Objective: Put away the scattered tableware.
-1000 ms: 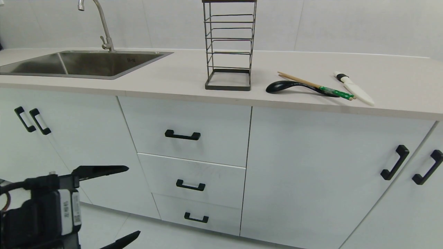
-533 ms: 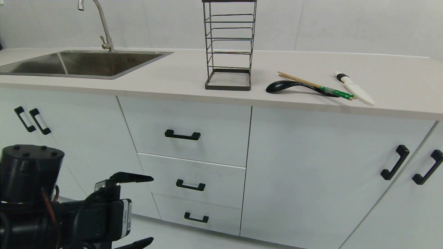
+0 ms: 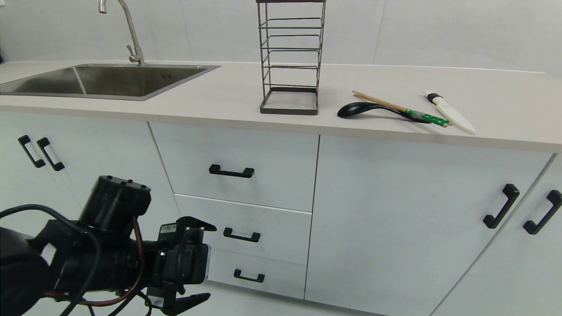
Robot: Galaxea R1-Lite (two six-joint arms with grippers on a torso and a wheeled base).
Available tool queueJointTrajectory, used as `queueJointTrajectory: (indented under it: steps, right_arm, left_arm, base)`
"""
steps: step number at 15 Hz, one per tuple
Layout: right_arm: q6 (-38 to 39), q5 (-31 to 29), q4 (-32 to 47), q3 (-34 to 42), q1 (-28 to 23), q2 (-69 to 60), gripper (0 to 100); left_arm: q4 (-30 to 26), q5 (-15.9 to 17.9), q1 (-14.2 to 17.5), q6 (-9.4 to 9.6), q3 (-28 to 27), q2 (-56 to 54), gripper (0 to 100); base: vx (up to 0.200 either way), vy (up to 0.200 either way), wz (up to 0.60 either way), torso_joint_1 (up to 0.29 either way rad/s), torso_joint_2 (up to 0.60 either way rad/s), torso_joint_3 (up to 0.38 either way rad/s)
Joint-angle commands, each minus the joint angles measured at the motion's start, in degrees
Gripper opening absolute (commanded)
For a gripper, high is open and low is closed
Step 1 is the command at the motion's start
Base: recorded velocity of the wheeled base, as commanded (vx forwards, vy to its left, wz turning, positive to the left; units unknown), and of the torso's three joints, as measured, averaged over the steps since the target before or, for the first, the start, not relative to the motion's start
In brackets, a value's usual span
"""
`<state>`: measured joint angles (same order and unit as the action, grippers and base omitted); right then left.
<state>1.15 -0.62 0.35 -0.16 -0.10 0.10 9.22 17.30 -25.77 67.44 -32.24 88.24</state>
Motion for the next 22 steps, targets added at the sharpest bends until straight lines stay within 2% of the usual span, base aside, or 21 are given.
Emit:
queueJointTrajectory:
  steps: [1, 2, 7, 10, 11, 12, 16, 22]
  right_arm:
    - [0.0, 0.0, 0.0, 0.0, 0.0, 0.1, 0]
    - [0.0, 0.0, 0.0, 0.0, 0.0, 0.1, 0]
    - [0.0, 0.0, 0.0, 0.0, 0.0, 0.1, 0]
    - [0.0, 0.0, 0.0, 0.1, 0.0, 0.1, 0]
    - [0.0, 0.0, 0.0, 0.1, 0.0, 0.1, 0]
    - [0.0, 0.0, 0.0, 0.0, 0.0, 0.1, 0]
    - [0.0, 0.0, 0.0, 0.1, 0.0, 0.1, 0]
    - [0.0, 0.0, 0.0, 0.0, 0.0, 0.1, 0]
  left_arm:
    - [0.0, -1.3, -1.7, 0.06, -1.8, 4.8, 100]
    - [0.0, -2.8, -3.4, 0.06, -2.5, 6.6, 100]
    - [0.5, -5.1, -3.8, -0.11, -2.7, 12.0, 100]
    - [5.6, -6.1, -3.1, -0.2, -2.6, 17.8, 100]
    - [10.1, -6.1, -3.2, -0.2, -2.6, 21.3, 100]
    - [12.0, -6.1, -3.1, -0.29, -2.3, 22.8, 100]
    - [15.1, -7.0, -2.2, -0.38, -2.5, 26.3, 100]
    - [24.1, -10.6, 0.2, -0.55, -3.5, 33.7, 100]
  base:
    - [0.0, 0.0, 0.0, 0.0, 0.0, 0.0]
    - [0.0, 0.0, 0.0, 0.0, 0.0, 0.0]
    - [0.0, 0.0, 0.0, 0.0, 0.0, 0.0]
    - [0.0, 0.0, 0.0, 0.0, 0.0, 0.0]
    - [0.0, 0.0, 0.0, 0.0, 0.0, 0.0]
    - [0.0, 0.0, 0.0, 0.0, 0.0, 0.0]
    - [0.0, 0.0, 0.0, 0.0, 0.0, 0.0]
    - [0.0, 0.0, 0.0, 0.0, 0.0, 0.0]
